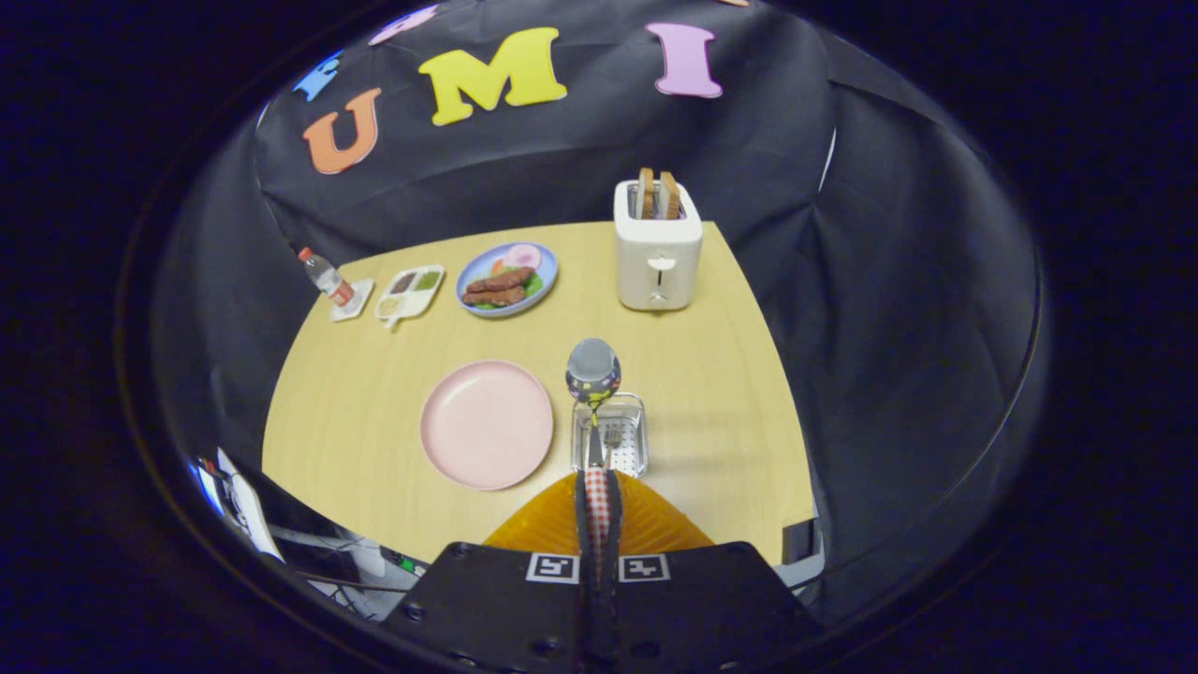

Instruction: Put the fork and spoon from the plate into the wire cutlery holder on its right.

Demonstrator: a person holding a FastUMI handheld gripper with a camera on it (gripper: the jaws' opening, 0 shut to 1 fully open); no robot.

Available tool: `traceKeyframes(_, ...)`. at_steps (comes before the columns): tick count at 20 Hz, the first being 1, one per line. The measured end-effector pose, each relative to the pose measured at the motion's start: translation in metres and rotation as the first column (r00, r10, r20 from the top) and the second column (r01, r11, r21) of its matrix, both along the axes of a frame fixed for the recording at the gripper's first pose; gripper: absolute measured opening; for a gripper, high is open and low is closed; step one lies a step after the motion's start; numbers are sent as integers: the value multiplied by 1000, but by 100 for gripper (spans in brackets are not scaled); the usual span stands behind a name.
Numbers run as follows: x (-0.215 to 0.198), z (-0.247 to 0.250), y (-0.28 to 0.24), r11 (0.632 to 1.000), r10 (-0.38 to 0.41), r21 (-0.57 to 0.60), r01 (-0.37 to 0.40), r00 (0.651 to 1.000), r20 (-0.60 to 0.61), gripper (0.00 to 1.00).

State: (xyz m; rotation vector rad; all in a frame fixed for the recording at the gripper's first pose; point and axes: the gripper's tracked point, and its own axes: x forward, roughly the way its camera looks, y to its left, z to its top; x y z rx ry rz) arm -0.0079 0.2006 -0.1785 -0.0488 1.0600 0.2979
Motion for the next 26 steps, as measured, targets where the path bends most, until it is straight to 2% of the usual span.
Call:
traceKeyframes(5,7,-33,-1,995,64,-67,-78,979,-194,1)
traceKeyframes(8,2,-44,13,1000,1,-11,-6,926,-378,1)
traceKeyframes(11,10,-56,13,999,-40,-39,25,880,-474,1)
traceKeyframes(13,16,-62,13,996,-84,-61,61,855,-511,1)
traceKeyframes(17,26,-75,11,991,-127,-113,76,812,-570,1)
traceKeyframes(22,37,-88,22,983,-184,-126,135,766,-615,1)
traceKeyframes(26,41,-94,30,978,-206,-121,167,749,-630,4)
